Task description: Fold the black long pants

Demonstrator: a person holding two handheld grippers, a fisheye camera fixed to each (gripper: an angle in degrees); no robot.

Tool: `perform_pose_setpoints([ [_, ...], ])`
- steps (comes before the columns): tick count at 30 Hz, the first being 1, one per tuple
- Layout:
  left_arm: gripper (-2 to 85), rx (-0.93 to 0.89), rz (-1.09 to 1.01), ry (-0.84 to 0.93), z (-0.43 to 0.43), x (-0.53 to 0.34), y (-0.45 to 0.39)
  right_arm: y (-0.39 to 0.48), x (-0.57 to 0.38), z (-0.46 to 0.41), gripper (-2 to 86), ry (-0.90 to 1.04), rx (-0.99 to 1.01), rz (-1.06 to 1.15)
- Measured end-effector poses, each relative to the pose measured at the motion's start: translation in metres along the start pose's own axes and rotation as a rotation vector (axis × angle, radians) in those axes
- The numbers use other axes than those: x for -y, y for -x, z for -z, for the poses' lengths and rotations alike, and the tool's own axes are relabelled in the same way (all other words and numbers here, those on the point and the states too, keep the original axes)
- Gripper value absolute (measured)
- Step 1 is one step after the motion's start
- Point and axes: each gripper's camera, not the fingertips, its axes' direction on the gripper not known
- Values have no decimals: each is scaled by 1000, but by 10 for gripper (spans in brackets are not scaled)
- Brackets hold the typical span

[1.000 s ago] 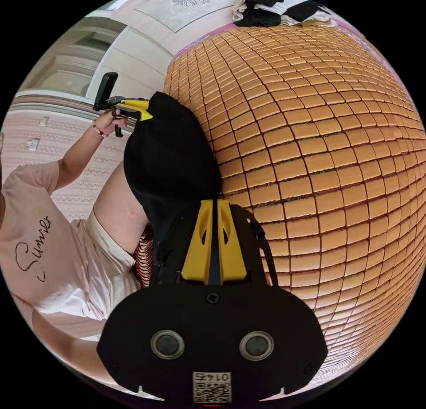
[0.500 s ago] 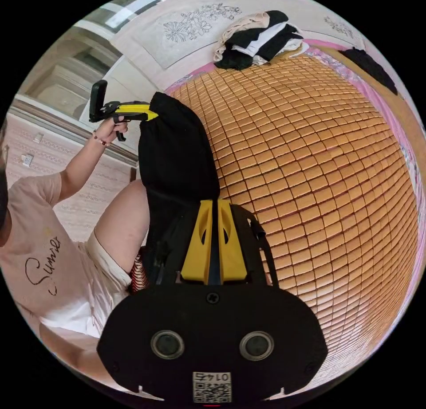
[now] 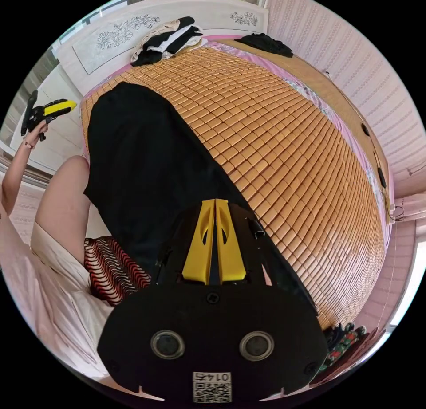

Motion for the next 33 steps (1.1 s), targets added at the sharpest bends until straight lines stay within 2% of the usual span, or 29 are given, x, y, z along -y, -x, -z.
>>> perform_pose_setpoints([
  [5, -8, -616, -144, -152, 7, 32, -161, 62, -23, -8, -4, 60, 47, 88],
  [7, -8, -675, -186, -170, 5, 48, -208, 81, -26, -10, -4, 67, 96, 107],
  [10, -8, -648, -301, -113, -7, 71, -271, 108, -31, -23, -4, 135, 56, 138],
  [12, -9, -594, -352, -36, -22, 78, -300, 117, -41, -17, -4, 60, -5, 115],
  [15, -9, -497, -477, 87, -55, 75, -344, 114, -48, -12, -4, 15, 22, 69],
  [16, -9, -484, -497, 22, -55, 70, -351, 111, -47, -11, -4, 23, 45, 62],
  [18, -10, -485, -482, 1, -60, 67, -359, 94, -35, -5, -5, 122, 178, 57],
  [20, -10, -491, -474, 11, -66, 68, -371, 78, -22, 10, -5, 80, 240, 36],
  [22, -10, -480, -473, 20, -70, 71, -380, 63, -5, 28, -5, -21, 186, 14],
  [26, -10, -501, -468, 13, -86, 71, -400, 35, 63, 15, -4, 21, 58, 11],
  [28, -10, -525, -453, 0, -94, 71, -405, 28, 82, 12, -4, -19, -8, -22],
  [29, -10, -538, -451, -7, -99, 71, -409, 24, 91, 6, -4, -23, -21, -48],
  [30, -10, -544, -449, -8, -101, 71, -411, 21, 99, -11, -4, 83, 16, -55],
  [31, -10, -553, -443, -4, -106, 72, -416, 20, 99, -7, -4, 32, 16, -67],
  [33, -10, -556, -446, 0, -112, 74, -424, 18, 102, -4, -5, 68, 30, -40],
])
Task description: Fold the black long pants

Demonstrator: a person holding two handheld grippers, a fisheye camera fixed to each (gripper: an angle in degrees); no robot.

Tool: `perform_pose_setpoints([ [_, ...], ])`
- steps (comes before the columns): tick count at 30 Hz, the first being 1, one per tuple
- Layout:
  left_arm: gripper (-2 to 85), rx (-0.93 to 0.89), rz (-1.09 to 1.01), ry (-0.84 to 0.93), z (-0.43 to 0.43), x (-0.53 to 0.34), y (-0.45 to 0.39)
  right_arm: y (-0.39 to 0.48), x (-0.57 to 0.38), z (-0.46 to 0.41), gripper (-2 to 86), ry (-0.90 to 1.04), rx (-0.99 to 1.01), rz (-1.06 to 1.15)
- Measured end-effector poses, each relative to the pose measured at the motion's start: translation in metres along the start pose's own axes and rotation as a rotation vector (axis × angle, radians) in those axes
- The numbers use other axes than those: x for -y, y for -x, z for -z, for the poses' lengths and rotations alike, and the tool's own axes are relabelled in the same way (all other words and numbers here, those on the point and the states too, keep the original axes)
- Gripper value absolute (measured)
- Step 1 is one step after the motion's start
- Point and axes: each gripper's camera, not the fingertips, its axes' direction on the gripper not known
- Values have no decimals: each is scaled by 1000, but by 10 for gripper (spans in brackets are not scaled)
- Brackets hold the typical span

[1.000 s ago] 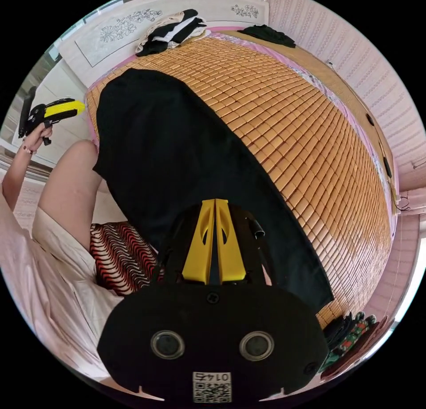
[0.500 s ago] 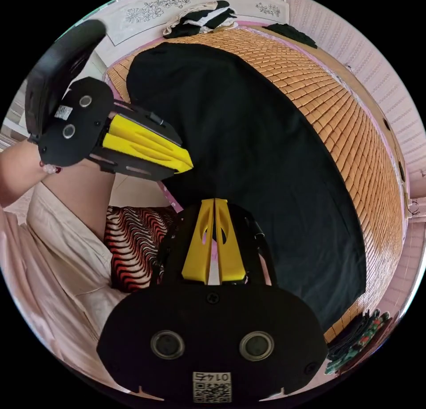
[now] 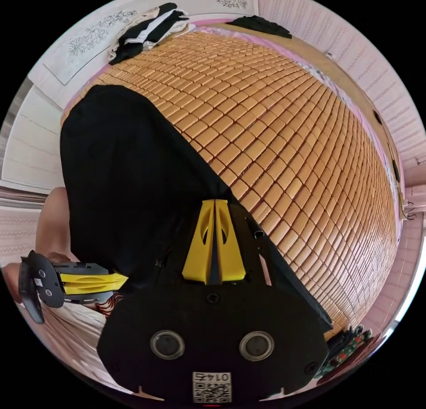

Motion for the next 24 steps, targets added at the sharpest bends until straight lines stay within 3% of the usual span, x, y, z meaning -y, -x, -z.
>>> perform_pose_setpoints([
  [7, -10, -1, -4, -23, -27, 12, -14, -9, 14, 11, -5, 120, 51, 69],
  [11, -10, -52, -25, -113, -26, 34, -29, -1, 13, 17, -5, 151, -21, 129],
  [19, -10, -55, -165, 84, -104, 73, -63, -6, 10, 27, -8, 258, -53, 193],
  [24, -10, 46, -289, 203, -135, 88, -91, -23, -9, 39, -9, 263, -28, 191],
])
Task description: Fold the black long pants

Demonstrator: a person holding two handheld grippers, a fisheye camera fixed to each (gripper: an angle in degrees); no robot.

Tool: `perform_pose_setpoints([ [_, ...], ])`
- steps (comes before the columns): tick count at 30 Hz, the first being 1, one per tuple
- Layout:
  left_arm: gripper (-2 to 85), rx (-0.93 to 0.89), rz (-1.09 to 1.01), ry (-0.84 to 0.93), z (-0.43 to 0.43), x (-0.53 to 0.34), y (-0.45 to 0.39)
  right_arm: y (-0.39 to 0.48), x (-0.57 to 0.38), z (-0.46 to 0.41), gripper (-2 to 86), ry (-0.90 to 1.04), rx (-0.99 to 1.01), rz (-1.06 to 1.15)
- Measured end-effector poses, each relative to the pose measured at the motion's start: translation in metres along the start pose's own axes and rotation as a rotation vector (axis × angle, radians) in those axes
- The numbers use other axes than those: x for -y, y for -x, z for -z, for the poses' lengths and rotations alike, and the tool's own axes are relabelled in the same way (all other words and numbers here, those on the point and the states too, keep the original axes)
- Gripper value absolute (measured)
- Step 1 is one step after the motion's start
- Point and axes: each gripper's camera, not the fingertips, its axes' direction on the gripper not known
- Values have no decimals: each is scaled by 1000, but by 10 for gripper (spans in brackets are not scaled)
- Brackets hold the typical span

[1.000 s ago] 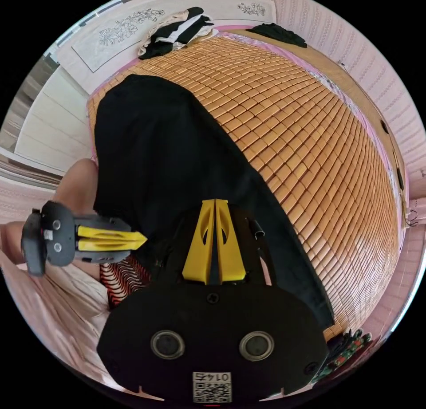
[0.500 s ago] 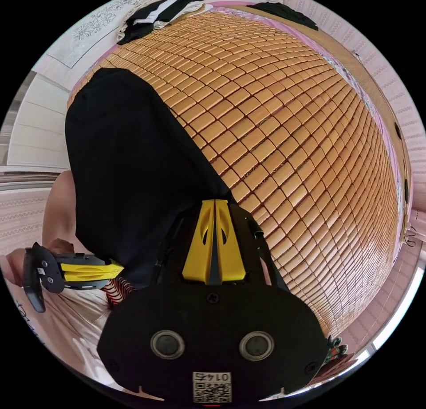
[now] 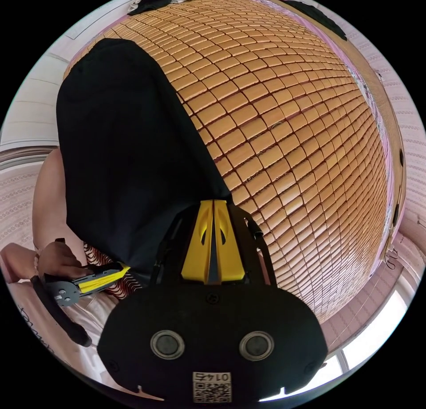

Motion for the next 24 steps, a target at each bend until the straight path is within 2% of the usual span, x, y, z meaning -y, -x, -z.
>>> perform_pose_setpoints([
  [8, -9, -99, 62, -14, -37, 23, 5, -24, -59, 7, -9, -67, 43, -82],
  [10, -9, -110, 102, -39, -38, 23, 4, -35, -89, 9, -8, -175, 90, -158],
  [12, -8, -124, 147, -80, -32, 21, 2, -49, -157, 17, -4, -443, 185, -277],
  [14, -3, -152, 185, -192, -17, 17, -6, -62, -227, 27, 7, -657, 265, -409],
  [16, 10, -196, 184, -247, -11, 20, -14, -70, -303, 30, 42, -811, 318, -497],
  [17, 26, -224, 179, -265, -11, 26, -20, -74, -355, 29, 89, -870, 315, -539],
  [20, 53, -279, 118, -303, -16, 56, -43, -88, -482, 17, 103, -856, 236, -691],
  [24, 68, -269, 21, -335, -27, 111, -83, -121, -642, -11, 107, -684, 159, -886],
])
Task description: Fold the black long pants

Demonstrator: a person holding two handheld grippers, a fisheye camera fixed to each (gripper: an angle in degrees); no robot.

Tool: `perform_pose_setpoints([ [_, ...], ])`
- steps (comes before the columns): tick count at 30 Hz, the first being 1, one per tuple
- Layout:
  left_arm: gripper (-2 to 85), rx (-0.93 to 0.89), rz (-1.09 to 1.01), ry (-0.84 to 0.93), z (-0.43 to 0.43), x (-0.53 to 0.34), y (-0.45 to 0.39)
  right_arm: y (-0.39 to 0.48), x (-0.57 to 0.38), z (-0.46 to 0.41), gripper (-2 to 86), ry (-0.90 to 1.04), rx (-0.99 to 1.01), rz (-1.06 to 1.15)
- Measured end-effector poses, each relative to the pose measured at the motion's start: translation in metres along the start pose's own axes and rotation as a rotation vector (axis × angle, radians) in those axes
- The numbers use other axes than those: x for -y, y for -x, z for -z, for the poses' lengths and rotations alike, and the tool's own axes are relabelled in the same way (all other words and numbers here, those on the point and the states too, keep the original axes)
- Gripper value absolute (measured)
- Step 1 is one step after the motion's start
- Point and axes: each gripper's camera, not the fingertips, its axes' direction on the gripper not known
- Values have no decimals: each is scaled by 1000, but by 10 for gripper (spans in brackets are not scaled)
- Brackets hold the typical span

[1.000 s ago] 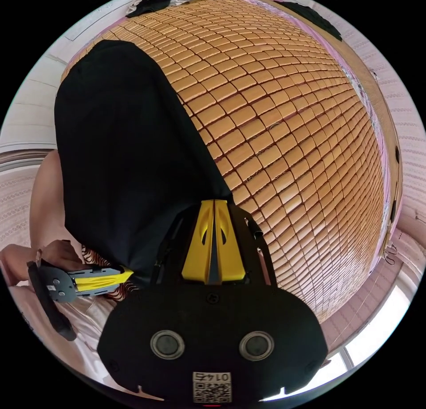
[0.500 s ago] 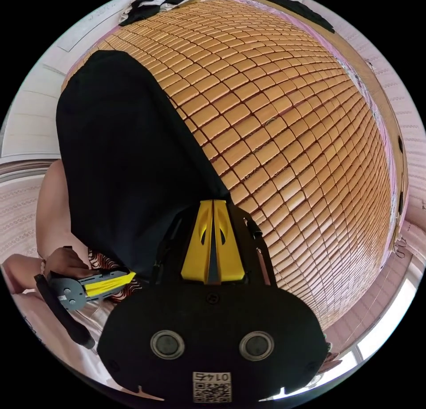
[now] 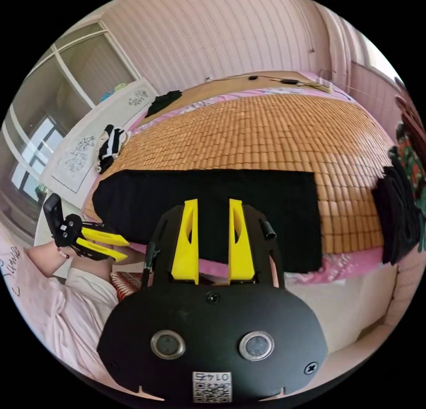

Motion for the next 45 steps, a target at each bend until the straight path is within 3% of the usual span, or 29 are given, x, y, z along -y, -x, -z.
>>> perform_pose_setpoints([
  [3, 77, -15, -100, 17, -37, 41, -32, -75, -30, 21, 108, 105, -72, -58],
  [9, 84, 29, -295, 81, -108, 121, -85, -160, -45, 17, 103, 266, 72, -36],
  [20, 105, 71, -376, 139, -212, 217, -129, -260, -42, 36, 45, 244, 254, 32],
  [26, 113, 74, -411, 197, -254, 234, -151, -307, -46, 51, 77, 245, 343, 36],
  [30, 114, 70, -420, 211, -268, 235, -160, -334, -48, 55, 36, 272, 360, 48],
  [38, 104, 152, -473, 210, -281, 230, -181, -397, -58, 98, 7, 105, 520, -40],
  [45, 3, 239, -441, 43, -243, 214, -190, -451, -57, 135, 31, -126, 731, -172],
])
